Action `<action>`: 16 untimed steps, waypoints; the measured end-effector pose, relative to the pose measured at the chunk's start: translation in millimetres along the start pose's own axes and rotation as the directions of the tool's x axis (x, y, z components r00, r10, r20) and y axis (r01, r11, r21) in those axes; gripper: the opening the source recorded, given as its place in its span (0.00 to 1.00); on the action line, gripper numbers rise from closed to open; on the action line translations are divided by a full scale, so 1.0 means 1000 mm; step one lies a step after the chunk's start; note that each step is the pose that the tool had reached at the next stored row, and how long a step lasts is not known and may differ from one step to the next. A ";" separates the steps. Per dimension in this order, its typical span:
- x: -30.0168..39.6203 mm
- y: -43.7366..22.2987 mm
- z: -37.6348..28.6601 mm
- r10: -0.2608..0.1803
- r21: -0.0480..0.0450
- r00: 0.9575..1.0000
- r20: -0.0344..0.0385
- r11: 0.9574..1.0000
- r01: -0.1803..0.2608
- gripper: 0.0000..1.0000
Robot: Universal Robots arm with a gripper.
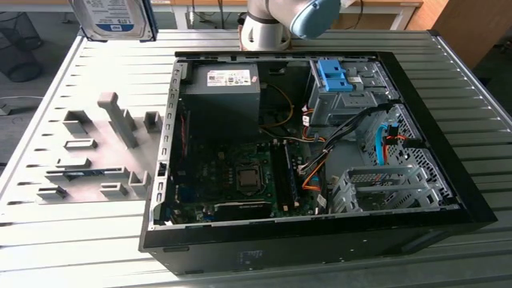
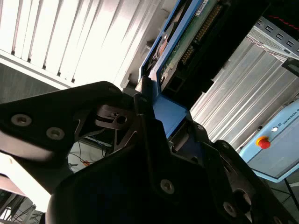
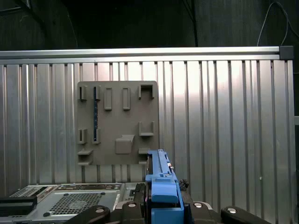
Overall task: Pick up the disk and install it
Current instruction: 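Pick up the disk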
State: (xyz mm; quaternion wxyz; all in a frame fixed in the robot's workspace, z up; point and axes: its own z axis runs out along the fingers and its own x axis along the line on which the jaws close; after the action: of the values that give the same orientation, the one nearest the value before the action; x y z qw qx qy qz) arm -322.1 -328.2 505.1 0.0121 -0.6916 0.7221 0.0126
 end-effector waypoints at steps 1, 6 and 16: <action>0.0000 -0.0005 0.0000 0.000 0.000 1.000 0.000 1.000 0.000 0.37; -0.0001 -0.0031 0.0000 0.000 0.000 1.000 0.000 1.000 0.000 0.37; -0.0004 -0.0083 0.0000 0.000 0.000 1.000 0.000 1.000 0.000 0.37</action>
State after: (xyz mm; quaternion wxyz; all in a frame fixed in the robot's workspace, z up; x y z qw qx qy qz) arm -313.7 -328.2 505.1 0.0121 -0.6916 0.7221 0.0126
